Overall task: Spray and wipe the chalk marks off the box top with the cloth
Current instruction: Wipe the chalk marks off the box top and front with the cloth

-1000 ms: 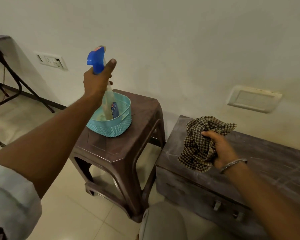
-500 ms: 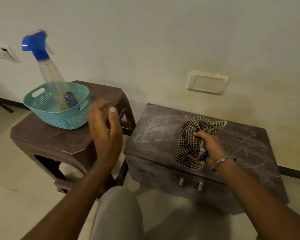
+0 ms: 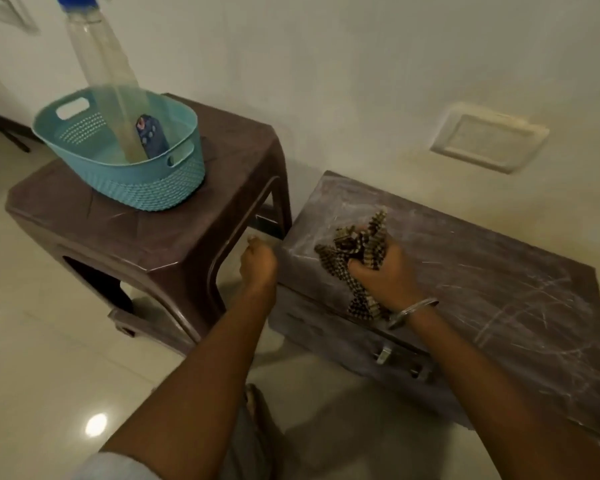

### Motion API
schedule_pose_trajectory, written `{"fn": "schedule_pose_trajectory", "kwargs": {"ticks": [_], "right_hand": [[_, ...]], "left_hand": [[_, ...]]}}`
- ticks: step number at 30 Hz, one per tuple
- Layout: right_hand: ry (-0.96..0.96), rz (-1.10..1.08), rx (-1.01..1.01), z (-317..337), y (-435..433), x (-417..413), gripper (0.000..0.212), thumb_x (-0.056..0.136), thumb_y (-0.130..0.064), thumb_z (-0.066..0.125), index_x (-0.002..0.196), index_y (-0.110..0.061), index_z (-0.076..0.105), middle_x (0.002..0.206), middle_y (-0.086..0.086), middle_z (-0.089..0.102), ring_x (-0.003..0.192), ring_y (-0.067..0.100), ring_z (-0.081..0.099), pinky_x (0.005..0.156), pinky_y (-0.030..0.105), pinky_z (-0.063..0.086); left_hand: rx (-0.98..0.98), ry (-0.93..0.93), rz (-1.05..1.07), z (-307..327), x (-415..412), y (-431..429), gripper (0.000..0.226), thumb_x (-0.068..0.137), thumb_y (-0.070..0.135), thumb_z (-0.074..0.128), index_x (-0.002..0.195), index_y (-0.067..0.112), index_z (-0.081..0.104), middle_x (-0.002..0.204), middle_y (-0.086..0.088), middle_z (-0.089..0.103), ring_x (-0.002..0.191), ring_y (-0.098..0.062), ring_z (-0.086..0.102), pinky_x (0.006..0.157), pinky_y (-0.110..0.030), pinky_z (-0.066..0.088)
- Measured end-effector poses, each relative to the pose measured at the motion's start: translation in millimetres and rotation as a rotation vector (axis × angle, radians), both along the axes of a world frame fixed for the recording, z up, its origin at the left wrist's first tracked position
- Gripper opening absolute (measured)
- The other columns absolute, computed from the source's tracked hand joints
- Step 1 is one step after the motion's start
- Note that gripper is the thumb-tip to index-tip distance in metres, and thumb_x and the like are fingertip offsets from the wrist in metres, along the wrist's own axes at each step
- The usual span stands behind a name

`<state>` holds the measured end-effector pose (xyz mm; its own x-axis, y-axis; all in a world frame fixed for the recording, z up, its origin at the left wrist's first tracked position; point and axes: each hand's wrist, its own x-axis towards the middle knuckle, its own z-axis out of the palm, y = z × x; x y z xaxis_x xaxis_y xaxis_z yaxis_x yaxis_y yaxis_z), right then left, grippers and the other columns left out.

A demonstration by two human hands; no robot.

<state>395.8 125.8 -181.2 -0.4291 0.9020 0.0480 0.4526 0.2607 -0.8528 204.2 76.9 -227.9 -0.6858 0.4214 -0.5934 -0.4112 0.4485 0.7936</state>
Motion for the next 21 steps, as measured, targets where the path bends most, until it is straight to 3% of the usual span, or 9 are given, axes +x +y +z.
{"fn": "schedule_pose_trajectory", "kwargs": {"ticks": [3, 4, 6, 7, 9, 12, 16, 19, 21], "right_hand": [[0.019, 0.013, -0.058, -4.7, 1.7, -34.0, 0.032, 0.081, -0.016, 0.07, 0.107, -0.028, 0.057, 0.087, -0.01, 0.066, 0.075, 0.001, 0.063, 0.062, 0.013, 0.051], [0.074, -0.057, -0.189, -4.0, 2.3, -39.2, 0.025, 0.082, -0.017, 0.069, 0.102, -0.027, 0.059, 0.085, -0.008, 0.068, 0.076, 0.004, 0.065, 0.061, 0.015, 0.052], [0.322, -0.22, -0.655, -1.6, 6.2, -42.7, 0.011, 0.086, -0.019, 0.064, 0.096, -0.014, 0.065, 0.08, 0.002, 0.07, 0.074, 0.018, 0.068, 0.062, 0.024, 0.055], [0.468, -0.262, -0.874, -1.2, 8.2, -41.1, 0.015, 0.088, -0.021, 0.06, 0.093, -0.008, 0.067, 0.076, 0.007, 0.07, 0.069, 0.022, 0.068, 0.061, 0.027, 0.056], [0.709, -0.258, -1.112, -0.2, 10.4, -33.4, 0.025, 0.091, -0.025, 0.05, 0.089, -0.004, 0.065, 0.071, 0.009, 0.068, 0.06, 0.023, 0.066, 0.059, 0.029, 0.057], [0.873, -0.214, -1.137, -7.7, 9.9, -26.8, 0.034, 0.087, -0.027, 0.048, 0.105, -0.001, 0.06, 0.086, 0.014, 0.067, 0.074, 0.028, 0.066, 0.07, 0.039, 0.059], [0.947, -0.178, -1.186, -19.1, 4.3, -26.5, 0.049, 0.08, -0.03, 0.051, 0.119, -0.001, 0.055, 0.105, 0.019, 0.062, 0.089, 0.034, 0.064, 0.084, 0.046, 0.054], [0.905, -0.126, -1.211, -17.1, 7.3, -28.4, 0.044, 0.083, -0.026, 0.053, 0.119, -0.001, 0.053, 0.102, 0.018, 0.062, 0.079, 0.025, 0.066, 0.071, 0.032, 0.055], [0.654, -0.169, -0.995, -14.9, 11.0, -35.6, 0.025, 0.085, -0.018, 0.06, 0.106, -0.005, 0.062, 0.09, 0.01, 0.065, 0.067, 0.017, 0.065, 0.061, 0.028, 0.054]], "left_hand": [[0.008, -0.132, 0.087, -9.4, -9.0, 11.2, 0.062, 0.105, 0.048, 0.024, 0.143, 0.006, 0.049, 0.147, -0.016, 0.048, 0.131, -0.038, 0.048, 0.114, -0.048, 0.036], [0.007, -0.138, 0.099, -11.0, -10.5, 12.7, 0.062, 0.105, 0.048, 0.024, 0.142, 0.005, 0.05, 0.148, -0.016, 0.048, 0.131, -0.038, 0.048, 0.113, -0.047, 0.036], [0.01, -0.145, 0.114, -14.7, -13.4, 15.3, 0.062, 0.105, 0.048, 0.024, 0.142, 0.006, 0.05, 0.149, -0.017, 0.047, 0.132, -0.037, 0.047, 0.113, -0.047, 0.036], [0.013, -0.153, 0.118, -15.2, -15.0, 16.3, 0.062, 0.105, 0.048, 0.024, 0.142, 0.006, 0.051, 0.149, -0.016, 0.047, 0.132, -0.036, 0.047, 0.114, -0.047, 0.036], [0.01, -0.154, 0.133, -14.4, -16.1, 17.4, 0.063, 0.104, 0.049, 0.025, 0.141, 0.007, 0.051, 0.148, -0.016, 0.048, 0.131, -0.036, 0.048, 0.113, -0.045, 0.037], [0.006, -0.151, 0.143, -15.7, -12.8, 20.0, 0.064, 0.104, 0.049, 0.024, 0.14, 0.005, 0.052, 0.145, -0.016, 0.051, 0.128, -0.035, 0.051, 0.112, -0.045, 0.039], [0.0, -0.125, 0.092, -18.5, -5.6, 22.2, 0.063, 0.105, 0.047, 0.023, 0.14, 0.003, 0.051, 0.144, -0.017, 0.052, 0.129, -0.036, 0.051, 0.112, -0.045, 0.038], [-0.036, -0.064, 0.038, -22.3, -6.2, 19.6, 0.059, 0.107, 0.042, 0.022, 0.137, 0.003, 0.053, 0.14, -0.018, 0.055, 0.127, -0.036, 0.052, 0.111, -0.046, 0.039], [-0.083, -0.027, 0.013, -27.9, -9.6, 15.4, 0.055, 0.107, 0.038, 0.025, 0.133, 0.002, 0.057, 0.136, -0.02, 0.058, 0.122, -0.037, 0.055, 0.107, -0.046, 0.043]]}}
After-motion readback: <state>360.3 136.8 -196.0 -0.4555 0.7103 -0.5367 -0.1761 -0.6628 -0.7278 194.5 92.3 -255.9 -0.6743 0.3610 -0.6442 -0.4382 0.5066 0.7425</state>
